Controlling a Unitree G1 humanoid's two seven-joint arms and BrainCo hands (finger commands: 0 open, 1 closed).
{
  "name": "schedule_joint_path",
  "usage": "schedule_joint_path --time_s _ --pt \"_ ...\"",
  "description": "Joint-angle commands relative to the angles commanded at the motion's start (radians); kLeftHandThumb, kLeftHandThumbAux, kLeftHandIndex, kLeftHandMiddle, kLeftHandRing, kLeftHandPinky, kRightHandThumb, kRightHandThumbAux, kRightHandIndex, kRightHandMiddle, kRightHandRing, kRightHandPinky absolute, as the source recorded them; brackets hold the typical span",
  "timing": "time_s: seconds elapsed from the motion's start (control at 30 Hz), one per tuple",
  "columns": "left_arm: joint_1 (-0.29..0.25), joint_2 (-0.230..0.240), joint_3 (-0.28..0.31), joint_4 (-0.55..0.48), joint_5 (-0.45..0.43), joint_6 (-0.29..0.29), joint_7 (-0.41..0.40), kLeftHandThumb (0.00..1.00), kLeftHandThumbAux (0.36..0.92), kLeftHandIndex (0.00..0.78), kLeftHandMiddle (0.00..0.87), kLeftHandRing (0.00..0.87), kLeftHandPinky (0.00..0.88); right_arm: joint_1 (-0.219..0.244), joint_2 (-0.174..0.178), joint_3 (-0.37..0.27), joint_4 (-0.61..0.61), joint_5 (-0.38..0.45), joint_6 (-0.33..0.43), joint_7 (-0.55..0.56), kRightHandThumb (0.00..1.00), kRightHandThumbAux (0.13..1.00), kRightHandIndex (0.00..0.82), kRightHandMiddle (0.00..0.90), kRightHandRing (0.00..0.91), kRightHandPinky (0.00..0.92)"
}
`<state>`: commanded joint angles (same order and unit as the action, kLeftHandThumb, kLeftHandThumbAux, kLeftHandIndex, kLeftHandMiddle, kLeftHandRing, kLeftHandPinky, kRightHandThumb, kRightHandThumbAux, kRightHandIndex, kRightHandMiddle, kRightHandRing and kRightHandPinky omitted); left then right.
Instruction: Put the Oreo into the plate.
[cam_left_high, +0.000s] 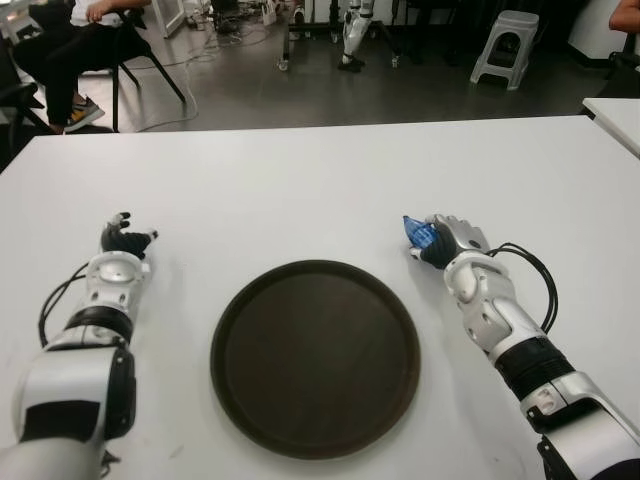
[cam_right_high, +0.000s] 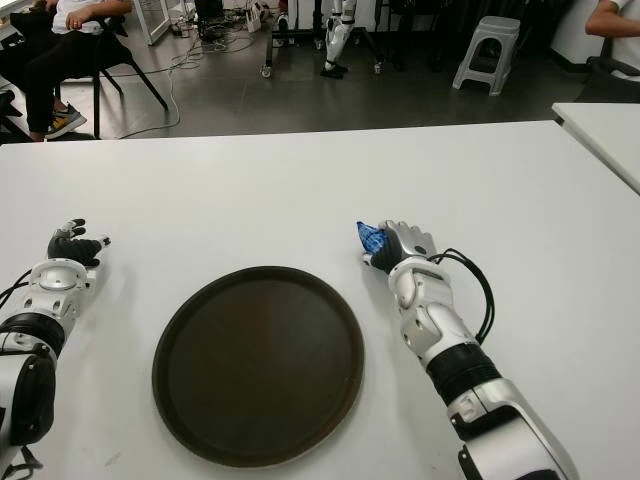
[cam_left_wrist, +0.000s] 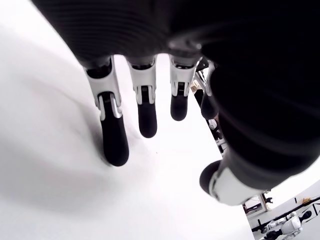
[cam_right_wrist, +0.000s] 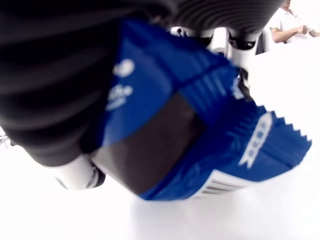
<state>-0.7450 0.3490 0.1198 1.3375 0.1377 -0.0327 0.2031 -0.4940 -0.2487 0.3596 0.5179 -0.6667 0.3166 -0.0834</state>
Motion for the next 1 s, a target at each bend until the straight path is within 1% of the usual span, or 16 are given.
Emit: schedule_joint_path --time_s 0.17,0.23,0.3,0.33,0.43,0.47,0.53,0.6,0.73,0.87,1.0 --pt "0.001 0.000 0.001 0.001 -0.001 -0.001 -0.002 0.247 0.765 0.068 0.114 0.145 0.151 0.009 -0.002 -0.023 -0.028 0.015 -0.048 -0.040 0.723 0.708 0.443 0.823 0.824 0.819" --pt "0.001 0.000 0.003 0.001 -0.002 -0.002 -0.002 0.252 0.766 0.068 0.114 0.145 0.154 0.018 -0.003 -0.032 -0.047 0.023 -0.070 -0.054 0.724 0.708 0.443 0.826 0.826 0.820" --pt "0.002 0.000 0.005 0.001 -0.003 -0.002 -0.002 0.256 0.768 0.069 0.115 0.147 0.161 0.038 -0.007 -0.047 -0.085 0.038 -0.105 -0.069 0.725 0.708 0.443 0.829 0.828 0.821" --pt "0.002 0.000 0.006 0.001 -0.004 -0.003 -0.002 0.260 0.769 0.070 0.115 0.148 0.164 0.054 -0.012 -0.060 -0.104 0.058 -0.157 -0.087 0.726 0.708 0.443 0.831 0.829 0.822" --pt "0.001 0.000 0.009 0.001 -0.006 -0.003 -0.001 0.268 0.773 0.070 0.119 0.148 0.159 0.076 -0.019 -0.087 -0.124 0.096 -0.261 -0.118 0.725 0.708 0.443 0.834 0.832 0.826" --pt "0.001 -0.001 0.009 0.001 -0.006 -0.003 0.000 0.272 0.775 0.070 0.119 0.148 0.161 0.077 -0.020 -0.092 -0.121 0.105 -0.287 -0.125 0.725 0.708 0.443 0.836 0.834 0.828" --pt "0.000 -0.002 0.010 0.000 -0.006 -0.002 0.002 0.275 0.775 0.070 0.118 0.148 0.163 0.078 -0.022 -0.109 -0.113 0.136 -0.370 -0.142 0.726 0.708 0.443 0.840 0.838 0.831" --pt "-0.002 -0.003 0.009 -0.002 -0.006 -0.001 0.004 0.270 0.775 0.071 0.117 0.148 0.162 0.077 -0.023 -0.120 -0.115 0.155 -0.423 -0.148 0.726 0.708 0.443 0.844 0.842 0.835" --pt "-0.002 -0.004 0.008 -0.001 -0.005 -0.001 0.003 0.260 0.774 0.068 0.114 0.145 0.151 0.074 -0.022 -0.130 -0.109 0.163 -0.473 -0.162 0.726 0.708 0.443 0.846 0.844 0.838" --pt "-0.002 -0.004 0.007 -0.002 -0.004 -0.003 0.002 0.262 0.769 0.066 0.115 0.143 0.150 0.074 -0.012 -0.144 -0.099 0.162 -0.520 -0.205 0.730 0.708 0.443 0.853 0.846 0.843" --pt "0.000 -0.004 0.008 -0.002 -0.004 -0.006 0.001 0.251 0.765 0.063 0.110 0.138 0.147 0.066 -0.001 -0.170 -0.103 0.191 -0.592 -0.244 0.733 0.708 0.443 0.855 0.848 0.847"
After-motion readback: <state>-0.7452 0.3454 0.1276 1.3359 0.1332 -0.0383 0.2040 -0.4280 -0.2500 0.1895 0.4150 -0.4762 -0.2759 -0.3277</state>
